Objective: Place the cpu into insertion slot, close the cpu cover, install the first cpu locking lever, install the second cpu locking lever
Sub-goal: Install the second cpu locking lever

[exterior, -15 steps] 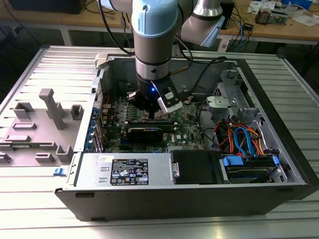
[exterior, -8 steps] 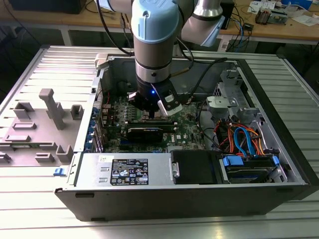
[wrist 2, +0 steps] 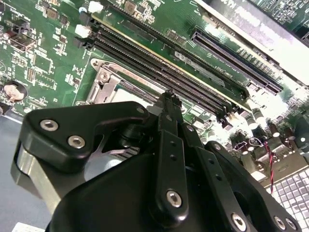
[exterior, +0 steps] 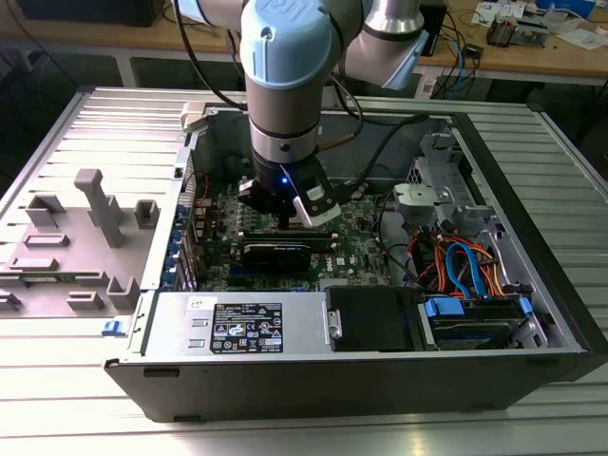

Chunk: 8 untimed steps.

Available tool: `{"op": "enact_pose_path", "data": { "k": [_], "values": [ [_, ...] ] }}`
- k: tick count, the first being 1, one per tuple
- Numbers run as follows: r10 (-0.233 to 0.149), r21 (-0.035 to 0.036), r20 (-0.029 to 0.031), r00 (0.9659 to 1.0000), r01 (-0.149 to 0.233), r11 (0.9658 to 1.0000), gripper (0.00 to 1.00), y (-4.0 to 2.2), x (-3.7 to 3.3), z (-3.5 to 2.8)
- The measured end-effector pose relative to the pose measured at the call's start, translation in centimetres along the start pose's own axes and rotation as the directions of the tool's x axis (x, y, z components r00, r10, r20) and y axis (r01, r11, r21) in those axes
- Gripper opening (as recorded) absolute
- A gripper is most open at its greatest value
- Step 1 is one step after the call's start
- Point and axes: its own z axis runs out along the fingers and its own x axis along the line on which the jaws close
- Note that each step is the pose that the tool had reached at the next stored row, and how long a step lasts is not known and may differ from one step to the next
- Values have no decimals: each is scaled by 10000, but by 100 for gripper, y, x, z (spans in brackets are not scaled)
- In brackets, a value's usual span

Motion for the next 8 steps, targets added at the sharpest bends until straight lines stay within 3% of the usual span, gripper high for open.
{"op": "enact_pose_path", "data": {
  "k": [6, 8],
  "values": [
    [1, -24, 1, 10000, -1, 10000, 11, -9, 55, 28],
    [4, -97, 1, 10000, -4, 10000, 11, -13, 75, 31]
  ]
}}
